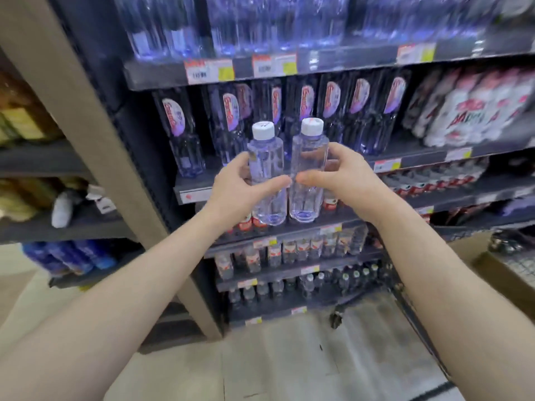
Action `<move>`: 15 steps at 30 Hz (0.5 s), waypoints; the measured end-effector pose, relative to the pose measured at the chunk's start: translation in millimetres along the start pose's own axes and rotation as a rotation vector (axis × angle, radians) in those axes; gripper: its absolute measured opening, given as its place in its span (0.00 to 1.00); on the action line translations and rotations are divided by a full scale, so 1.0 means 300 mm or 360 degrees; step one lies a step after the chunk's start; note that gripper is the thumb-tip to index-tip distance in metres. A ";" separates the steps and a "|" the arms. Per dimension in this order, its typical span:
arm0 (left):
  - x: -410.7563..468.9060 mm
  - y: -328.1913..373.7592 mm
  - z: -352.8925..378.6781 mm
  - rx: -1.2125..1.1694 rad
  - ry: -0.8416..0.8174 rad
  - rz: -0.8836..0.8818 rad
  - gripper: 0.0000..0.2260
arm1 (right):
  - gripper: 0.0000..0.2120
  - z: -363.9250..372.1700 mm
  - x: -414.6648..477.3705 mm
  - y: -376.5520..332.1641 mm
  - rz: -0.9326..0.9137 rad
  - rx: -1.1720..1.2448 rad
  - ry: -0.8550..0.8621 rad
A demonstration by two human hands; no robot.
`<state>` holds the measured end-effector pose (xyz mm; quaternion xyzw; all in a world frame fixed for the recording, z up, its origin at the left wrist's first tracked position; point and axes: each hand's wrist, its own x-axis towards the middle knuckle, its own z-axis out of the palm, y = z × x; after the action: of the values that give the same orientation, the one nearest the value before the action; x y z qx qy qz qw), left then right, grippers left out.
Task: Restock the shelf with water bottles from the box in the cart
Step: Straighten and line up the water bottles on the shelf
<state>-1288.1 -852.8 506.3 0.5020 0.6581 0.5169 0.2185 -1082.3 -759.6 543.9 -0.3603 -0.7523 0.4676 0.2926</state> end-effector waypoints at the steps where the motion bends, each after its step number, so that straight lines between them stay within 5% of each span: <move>1: 0.011 0.045 -0.020 -0.0015 0.0017 0.0017 0.34 | 0.19 -0.021 0.001 -0.045 -0.0030 0.0007 0.0006; 3: 0.026 0.138 -0.064 -0.0038 0.0040 0.0053 0.43 | 0.20 -0.060 0.000 -0.143 -0.0074 0.0005 0.0033; 6: 0.044 0.285 -0.129 0.0024 0.0011 0.0134 0.35 | 0.13 -0.128 0.001 -0.288 -0.0164 0.0034 0.0070; 8: 0.069 0.368 -0.161 0.0095 0.0025 0.0201 0.40 | 0.10 -0.177 0.012 -0.362 -0.0200 0.0028 0.0099; 12: 0.140 0.499 -0.201 0.0161 0.0029 0.0258 0.52 | 0.23 -0.255 0.045 -0.467 -0.0251 -0.0032 0.0195; 15: 0.184 0.578 -0.193 0.0111 0.0032 0.0270 0.41 | 0.19 -0.304 0.089 -0.501 -0.0285 0.0030 0.0243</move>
<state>-1281.4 -837.3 696.6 0.5578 0.6330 0.5154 0.1497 -1067.2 -738.4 719.8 -0.3234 -0.7526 0.4178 0.3929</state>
